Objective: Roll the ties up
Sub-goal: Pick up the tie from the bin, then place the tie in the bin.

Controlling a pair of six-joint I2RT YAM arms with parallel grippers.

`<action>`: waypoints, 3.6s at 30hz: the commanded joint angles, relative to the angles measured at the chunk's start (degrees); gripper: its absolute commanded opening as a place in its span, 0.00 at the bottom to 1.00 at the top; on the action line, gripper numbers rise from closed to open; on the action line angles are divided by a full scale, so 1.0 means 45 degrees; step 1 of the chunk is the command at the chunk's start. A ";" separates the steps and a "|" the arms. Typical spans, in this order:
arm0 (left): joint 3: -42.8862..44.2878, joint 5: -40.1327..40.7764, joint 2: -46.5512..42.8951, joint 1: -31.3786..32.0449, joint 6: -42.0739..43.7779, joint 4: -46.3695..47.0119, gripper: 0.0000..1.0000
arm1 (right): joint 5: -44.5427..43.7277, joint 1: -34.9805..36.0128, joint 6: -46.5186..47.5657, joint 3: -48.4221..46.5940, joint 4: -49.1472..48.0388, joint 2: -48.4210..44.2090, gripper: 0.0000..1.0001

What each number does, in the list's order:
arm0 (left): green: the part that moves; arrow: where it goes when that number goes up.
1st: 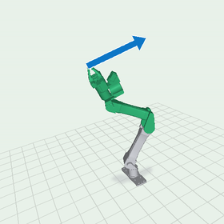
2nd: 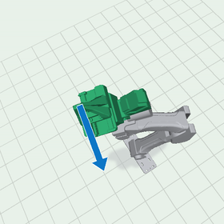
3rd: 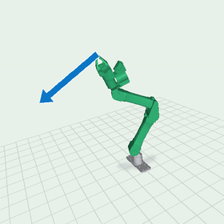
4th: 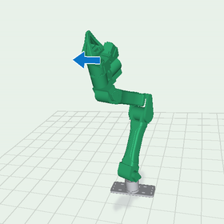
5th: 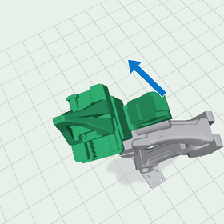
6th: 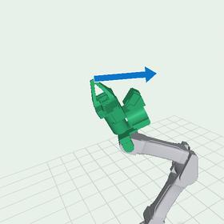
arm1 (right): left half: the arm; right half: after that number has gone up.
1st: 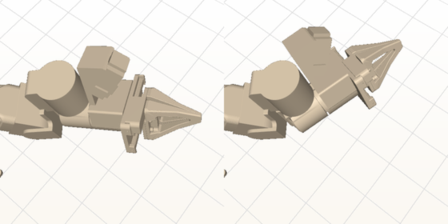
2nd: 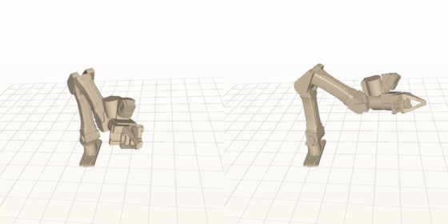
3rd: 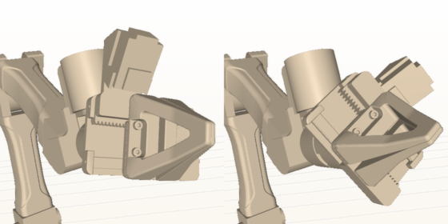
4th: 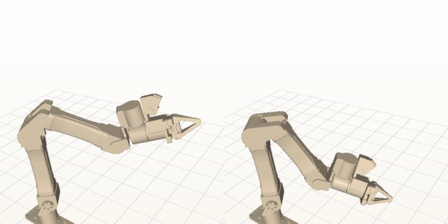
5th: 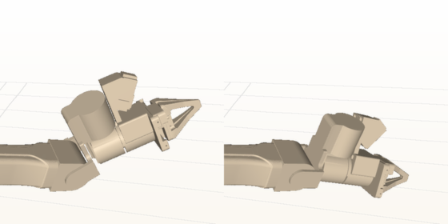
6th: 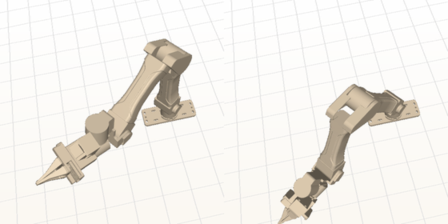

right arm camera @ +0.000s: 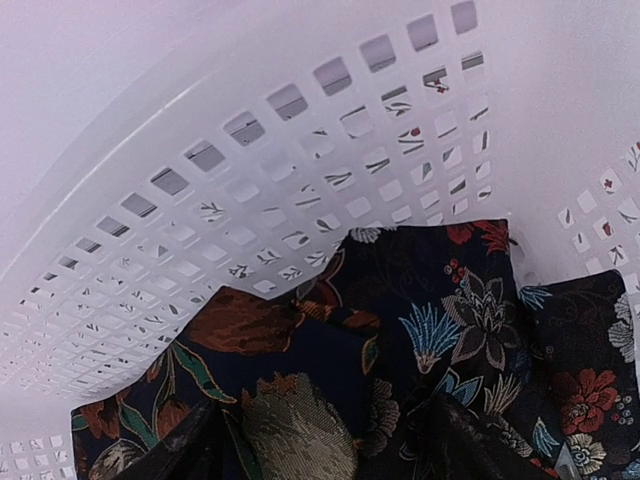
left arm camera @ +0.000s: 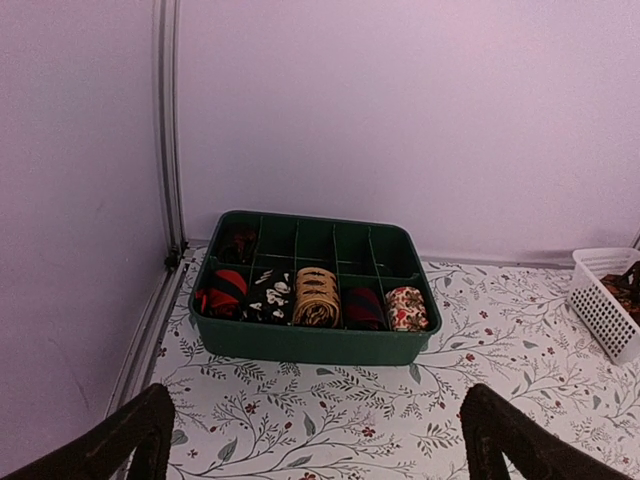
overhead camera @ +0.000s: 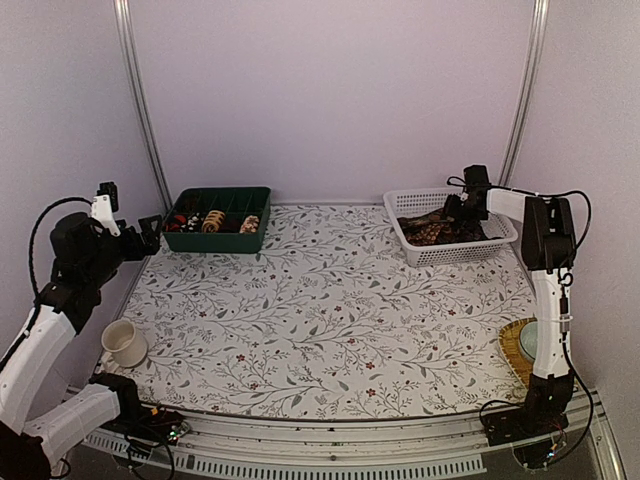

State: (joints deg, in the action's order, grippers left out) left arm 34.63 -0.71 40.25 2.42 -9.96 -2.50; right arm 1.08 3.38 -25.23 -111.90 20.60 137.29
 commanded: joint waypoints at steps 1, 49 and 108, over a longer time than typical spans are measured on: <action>-0.0034 -0.0128 0.0069 -0.0196 -0.0111 -0.0071 1.00 | -0.0435 0.0122 0.0246 -0.0212 -0.0198 -0.1102 0.69; -0.0040 -0.0474 -0.0019 -0.0361 -0.0170 -0.0020 1.00 | 0.1920 0.0812 0.0261 0.1596 -0.2465 -0.7950 0.00; 0.0546 -0.3438 0.1304 0.1839 0.0787 0.0078 1.00 | 0.0005 0.0528 0.0766 0.2487 -0.3051 -0.8599 0.63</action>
State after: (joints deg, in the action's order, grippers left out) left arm 36.58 -16.78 46.50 10.37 -7.38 -1.69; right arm 3.53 5.98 -22.13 -100.29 9.63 101.86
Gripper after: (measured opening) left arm 0.998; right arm 0.594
